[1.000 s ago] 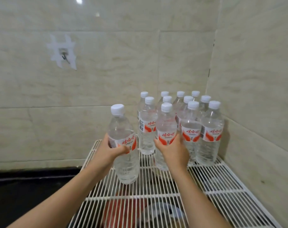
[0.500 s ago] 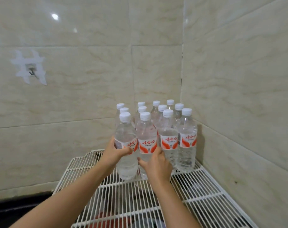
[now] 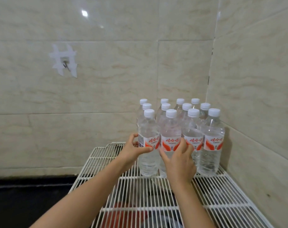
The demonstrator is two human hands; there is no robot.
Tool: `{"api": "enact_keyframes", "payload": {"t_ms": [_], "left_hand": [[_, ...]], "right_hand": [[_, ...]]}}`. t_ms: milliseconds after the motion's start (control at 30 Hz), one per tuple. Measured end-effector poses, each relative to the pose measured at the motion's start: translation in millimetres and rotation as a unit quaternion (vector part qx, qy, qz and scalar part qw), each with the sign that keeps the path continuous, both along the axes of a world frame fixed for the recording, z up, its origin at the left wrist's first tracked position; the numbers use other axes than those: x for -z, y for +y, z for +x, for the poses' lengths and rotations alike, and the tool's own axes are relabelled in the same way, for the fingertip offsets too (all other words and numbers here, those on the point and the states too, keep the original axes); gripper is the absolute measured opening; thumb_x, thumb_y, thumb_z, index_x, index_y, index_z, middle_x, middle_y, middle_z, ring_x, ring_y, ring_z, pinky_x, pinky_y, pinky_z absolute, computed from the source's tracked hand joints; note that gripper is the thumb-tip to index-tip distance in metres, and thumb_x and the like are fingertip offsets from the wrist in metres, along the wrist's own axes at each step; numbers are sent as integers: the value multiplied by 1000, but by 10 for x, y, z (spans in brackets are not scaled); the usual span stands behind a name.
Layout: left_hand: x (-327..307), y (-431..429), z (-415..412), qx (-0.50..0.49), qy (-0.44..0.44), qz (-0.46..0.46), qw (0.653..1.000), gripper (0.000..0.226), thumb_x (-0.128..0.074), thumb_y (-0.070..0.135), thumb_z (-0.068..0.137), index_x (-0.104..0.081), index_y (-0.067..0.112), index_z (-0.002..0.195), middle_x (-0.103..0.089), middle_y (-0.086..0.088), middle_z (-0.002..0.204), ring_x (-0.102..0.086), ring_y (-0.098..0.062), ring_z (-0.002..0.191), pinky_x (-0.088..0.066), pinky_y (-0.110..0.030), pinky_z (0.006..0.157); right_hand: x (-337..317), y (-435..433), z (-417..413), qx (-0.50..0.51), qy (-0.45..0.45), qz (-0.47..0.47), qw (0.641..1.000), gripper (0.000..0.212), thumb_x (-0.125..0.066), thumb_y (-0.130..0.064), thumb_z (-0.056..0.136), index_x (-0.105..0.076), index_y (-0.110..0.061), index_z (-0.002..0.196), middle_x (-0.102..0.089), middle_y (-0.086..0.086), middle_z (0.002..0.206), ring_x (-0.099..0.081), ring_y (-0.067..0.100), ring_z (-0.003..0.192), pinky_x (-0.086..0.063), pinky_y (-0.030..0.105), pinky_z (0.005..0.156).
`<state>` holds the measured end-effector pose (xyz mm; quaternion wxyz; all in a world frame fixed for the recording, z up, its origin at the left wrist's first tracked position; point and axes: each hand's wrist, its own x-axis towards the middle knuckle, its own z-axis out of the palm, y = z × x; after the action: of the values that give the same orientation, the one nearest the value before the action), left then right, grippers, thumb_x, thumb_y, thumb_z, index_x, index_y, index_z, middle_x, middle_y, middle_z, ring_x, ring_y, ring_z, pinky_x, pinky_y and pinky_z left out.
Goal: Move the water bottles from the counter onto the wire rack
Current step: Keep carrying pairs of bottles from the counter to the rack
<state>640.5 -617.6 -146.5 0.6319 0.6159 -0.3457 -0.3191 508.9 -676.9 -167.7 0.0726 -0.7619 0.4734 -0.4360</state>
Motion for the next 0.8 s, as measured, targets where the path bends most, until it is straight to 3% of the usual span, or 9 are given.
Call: {"api": "enact_keyframes", "payload": {"t_ms": [100, 167, 233, 333, 433, 500, 533, 633, 800], "left_hand": [[-11, 41, -21, 1, -31, 13, 999, 62, -70, 0, 71, -42, 12, 126, -59, -11, 115, -61, -23, 101, -53, -39, 85], [-24, 71, -30, -3, -79, 26, 997, 63, -70, 10, 74, -42, 17, 129, -60, -5, 116, -61, -16, 100, -51, -26, 76], [-31, 97, -4, -4, -108, 37, 993, 66, -70, 16, 75, -38, 19, 132, -59, -4, 119, -59, -17, 104, -49, -23, 74], [-75, 166, -14, 8, -139, 71, 988, 62, -68, 19, 78, -37, 18, 131, -56, -6, 126, -57, -20, 111, -51, -31, 87], [-166, 250, -121, 32, -166, 87, 982, 51, -58, 20, 86, -37, 18, 132, -48, -1, 137, -50, -17, 120, -40, -35, 105], [-230, 374, -176, 47, -200, 100, 973, 55, -51, 21, 91, -26, 15, 140, -36, 11, 133, -38, -7, 122, -30, -16, 101], [-225, 478, -164, 45, -210, 116, 970, 63, -49, 25, 91, -16, 14, 143, -31, 11, 135, -35, -8, 124, -28, -13, 99], [-54, 953, 141, 1, -224, 184, 957, 85, -53, 38, 88, 4, 13, 146, -16, -11, 155, -26, -23, 140, -24, -33, 114], [205, 2500, 845, -136, -237, 237, 932, 72, -52, 31, 90, -11, 12, 146, -29, -14, 150, -36, -25, 134, -33, -29, 106]], "right_hand": [[65, -22, 64, -44, -78, -98, 991, 57, -73, -38, 72, -50, -1, 107, -59, 20, 86, -35, 7, 47, -8, 2, 40], [82, -19, 84, -80, -113, -150, 979, 41, -61, -38, 78, -46, -6, 100, -58, 17, 79, -36, 5, 46, -10, -2, 43], [75, 10, 95, -115, -132, -200, 964, 31, -44, -35, 84, -45, -8, 98, -60, 16, 79, -41, 5, 49, -18, -3, 41], [111, 69, 130, -165, -120, -296, 933, 37, -26, -38, 97, -46, -6, 95, -61, 15, 76, -54, 11, 49, -35, 6, 43], [183, 133, 187, -207, -113, -361, 902, 36, -26, -37, 98, -48, -8, 94, -57, 10, 81, -52, 8, 60, -45, 15, 57], [178, 203, 232, -241, -89, -379, 889, 33, -28, -34, 98, -49, -9, 92, -60, 11, 75, -47, 11, 64, -45, 18, 59], [165, 257, 256, -259, -65, -378, 887, 31, -28, -33, 98, -49, -11, 90, -62, 10, 71, -48, 11, 60, -44, 17, 53], [75, 535, 430, -296, 18, -364, 883, 15, -41, -27, 89, -50, -17, 83, -61, 2, 66, -48, 8, 44, -35, 12, 38], [98, 1488, 1127, -330, 139, -336, 871, 30, -45, -35, 77, -63, -15, 66, -57, 1, 60, -54, 16, 45, -38, 21, 36]]}}
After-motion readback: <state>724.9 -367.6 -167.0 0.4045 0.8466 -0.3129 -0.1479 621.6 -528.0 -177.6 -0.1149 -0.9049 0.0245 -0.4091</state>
